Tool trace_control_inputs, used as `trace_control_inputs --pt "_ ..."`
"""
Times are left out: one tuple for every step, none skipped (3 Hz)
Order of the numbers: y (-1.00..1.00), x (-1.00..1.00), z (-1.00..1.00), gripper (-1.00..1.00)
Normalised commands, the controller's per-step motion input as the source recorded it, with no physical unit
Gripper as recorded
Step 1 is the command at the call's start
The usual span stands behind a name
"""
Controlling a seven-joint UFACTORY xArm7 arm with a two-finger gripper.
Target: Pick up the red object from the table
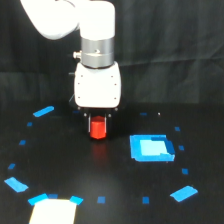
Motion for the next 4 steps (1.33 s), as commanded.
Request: trace_control_inputs --pt "-0.97 -0.16 1.00 -1.00" --pt "1.00 0.28 1.00 -1.00" --pt "0.78 -0.55 1.00 -1.00" --pt "-1.00 -0.20 0.93 -0.82"
